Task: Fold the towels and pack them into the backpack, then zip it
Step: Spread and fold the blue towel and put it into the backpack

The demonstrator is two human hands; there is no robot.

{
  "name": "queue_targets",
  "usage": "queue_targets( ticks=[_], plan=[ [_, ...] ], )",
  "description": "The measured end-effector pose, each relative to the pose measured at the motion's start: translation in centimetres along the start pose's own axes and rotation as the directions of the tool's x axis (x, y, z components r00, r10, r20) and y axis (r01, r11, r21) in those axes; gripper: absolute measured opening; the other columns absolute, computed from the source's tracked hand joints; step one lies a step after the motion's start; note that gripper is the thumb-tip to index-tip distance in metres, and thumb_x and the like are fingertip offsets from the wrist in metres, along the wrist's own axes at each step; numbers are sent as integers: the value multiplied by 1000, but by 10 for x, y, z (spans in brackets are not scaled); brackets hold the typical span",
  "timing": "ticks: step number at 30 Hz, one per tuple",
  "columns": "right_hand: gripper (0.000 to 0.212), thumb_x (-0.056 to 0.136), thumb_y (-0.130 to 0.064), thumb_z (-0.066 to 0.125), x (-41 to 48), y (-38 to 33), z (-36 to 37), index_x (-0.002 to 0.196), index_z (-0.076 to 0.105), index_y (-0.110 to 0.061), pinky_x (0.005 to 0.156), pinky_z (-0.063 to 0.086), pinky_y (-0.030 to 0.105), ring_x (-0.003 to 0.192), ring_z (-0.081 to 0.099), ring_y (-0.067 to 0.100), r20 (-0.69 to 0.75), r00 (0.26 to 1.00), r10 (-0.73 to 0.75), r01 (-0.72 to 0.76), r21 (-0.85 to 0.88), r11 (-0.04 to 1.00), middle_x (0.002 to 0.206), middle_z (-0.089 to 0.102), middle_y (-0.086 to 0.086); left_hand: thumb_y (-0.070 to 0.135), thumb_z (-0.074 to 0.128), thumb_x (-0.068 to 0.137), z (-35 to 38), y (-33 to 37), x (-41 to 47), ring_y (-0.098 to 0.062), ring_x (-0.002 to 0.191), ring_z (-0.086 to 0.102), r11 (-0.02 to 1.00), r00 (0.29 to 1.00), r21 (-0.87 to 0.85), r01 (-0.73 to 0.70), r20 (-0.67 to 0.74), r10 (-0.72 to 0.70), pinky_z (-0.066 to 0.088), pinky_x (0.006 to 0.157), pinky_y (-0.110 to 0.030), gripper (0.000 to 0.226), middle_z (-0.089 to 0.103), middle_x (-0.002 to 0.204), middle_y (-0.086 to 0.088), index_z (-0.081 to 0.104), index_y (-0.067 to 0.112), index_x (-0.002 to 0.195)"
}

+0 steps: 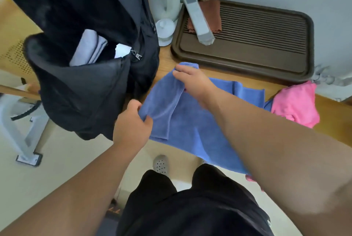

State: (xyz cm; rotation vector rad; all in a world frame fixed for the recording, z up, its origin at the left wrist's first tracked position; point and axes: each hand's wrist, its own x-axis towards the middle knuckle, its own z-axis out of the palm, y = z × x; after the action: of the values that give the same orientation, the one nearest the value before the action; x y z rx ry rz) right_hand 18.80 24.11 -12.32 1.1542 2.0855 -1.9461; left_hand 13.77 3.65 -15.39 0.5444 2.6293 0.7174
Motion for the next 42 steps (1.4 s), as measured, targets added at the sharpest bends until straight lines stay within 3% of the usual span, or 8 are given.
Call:
queue_targets(
  ticks=[5, 13, 17, 22, 27, 34, 38, 42],
  plan=[
    [34, 100, -32, 58, 7, -28, -6, 131, 64, -21, 107, 46, 37, 127, 53, 16, 54, 998, -21, 23, -54, 998, 138, 58, -3, 61, 67, 81, -2, 1, -1, -22, 78, 61, 908, 966, 412, -73, 255, -38, 45, 60, -33, 56, 59, 90, 3, 40, 22, 111],
    [27, 97, -30, 62, 4, 34, -22, 115, 65, -11, 81, 62, 47, 85, 67, 26, -32, 984, 174, -166, 163, 973, 112, 66, 12, 53, 67, 83, 64, 6, -16, -23, 104, 52, 746, 867, 465, -477, 385, 316, 43, 76, -34, 48, 51, 111, -1, 47, 20, 112],
    [11, 95, -35, 64, 10, 60, -27, 104, 64, -28, 93, 57, 44, 103, 67, 28, -56, 974, 220, -204, 203, 958, 122, 67, 8, 50, 63, 88, 85, 0, -13, -23, 107, 52, 675, 862, 539, -503, 364, 352, 45, 84, -36, 43, 49, 117, -1, 51, 20, 117],
    [28, 95, -39, 62, 19, 72, -29, 120, 64, -27, 90, 53, 39, 103, 59, 19, -43, 974, 221, -211, 177, 961, 118, 65, -2, 27, 79, 79, 96, -8, -2, -27, 84, 59, 673, 872, 554, -490, 323, 368, 46, 64, -38, 25, 58, 92, -5, 61, 16, 92],
    [46, 91, -40, 64, 18, 67, -23, 121, 62, -4, 104, 48, 52, 101, 63, 25, -67, 976, 207, -197, 132, 971, 112, 66, 15, 11, 78, 75, 90, -11, 0, -28, 66, 54, 738, 835, 392, -549, 219, 505, 42, 53, -37, 17, 55, 73, -6, 61, 12, 71],
    [33, 91, -32, 63, 9, 29, -22, 96, 71, 0, 77, 53, 38, 84, 63, 20, -122, 992, -9, 47, 318, 947, 91, 68, 16, 19, 42, 77, 40, 12, -18, -16, 64, 34, 828, 822, -92, -553, 105, 560, 24, 58, -22, 13, 36, 64, 6, 36, 16, 65],
    [33, 91, -26, 67, -7, 30, -46, 84, 67, 6, 62, 43, 33, 70, 51, 19, -288, 957, -49, 154, 355, 922, 75, 55, 10, 27, 40, 74, 36, 45, -35, -14, 60, 36, 839, 747, -327, -434, 390, 538, 27, 54, -30, 14, 37, 59, 5, 37, 19, 63],
    [33, 87, -36, 67, -18, 74, -72, 74, 68, -6, 68, 41, 32, 72, 50, 15, -391, 917, 82, 3, 212, 977, 73, 57, 6, 29, 52, 83, 73, 69, -43, -11, 68, 47, 899, 575, -210, -384, 708, 411, 42, 65, -33, 13, 51, 70, 9, 50, 22, 73]
  ],
)
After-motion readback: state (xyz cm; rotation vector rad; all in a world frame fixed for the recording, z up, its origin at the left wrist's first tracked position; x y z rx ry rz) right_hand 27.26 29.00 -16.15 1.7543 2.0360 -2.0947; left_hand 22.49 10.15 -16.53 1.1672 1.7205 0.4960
